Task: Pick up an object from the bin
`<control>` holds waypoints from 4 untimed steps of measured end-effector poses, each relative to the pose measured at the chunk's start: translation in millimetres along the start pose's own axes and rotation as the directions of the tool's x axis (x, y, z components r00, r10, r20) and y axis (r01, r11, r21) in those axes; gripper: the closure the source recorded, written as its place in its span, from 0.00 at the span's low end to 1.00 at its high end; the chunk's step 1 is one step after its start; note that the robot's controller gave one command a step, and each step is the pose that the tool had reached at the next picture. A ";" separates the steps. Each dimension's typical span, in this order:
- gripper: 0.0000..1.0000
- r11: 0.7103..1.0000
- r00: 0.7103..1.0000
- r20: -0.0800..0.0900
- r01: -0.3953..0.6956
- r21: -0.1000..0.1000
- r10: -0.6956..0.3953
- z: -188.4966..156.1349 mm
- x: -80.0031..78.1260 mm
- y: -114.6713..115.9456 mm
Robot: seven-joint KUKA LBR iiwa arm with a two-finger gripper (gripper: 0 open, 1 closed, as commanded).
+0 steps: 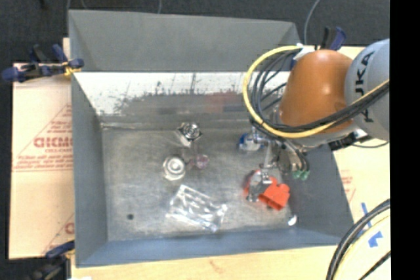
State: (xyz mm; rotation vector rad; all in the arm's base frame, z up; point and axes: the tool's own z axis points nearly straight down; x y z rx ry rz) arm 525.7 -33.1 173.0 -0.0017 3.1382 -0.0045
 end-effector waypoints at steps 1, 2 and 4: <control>0.00 0.990 0.990 0.026 0.140 0.002 -0.140 81.3 39.6 -76.8; 0.00 0.970 0.970 0.000 0.241 -0.004 -0.241 92.1 24.1 -75.1; 1.00 0.966 0.966 0.008 0.258 0.002 -0.258 -75.6 17.0 -59.2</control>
Offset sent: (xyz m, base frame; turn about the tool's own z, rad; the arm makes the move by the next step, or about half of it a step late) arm -0.0471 -0.0754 -0.0884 -0.1428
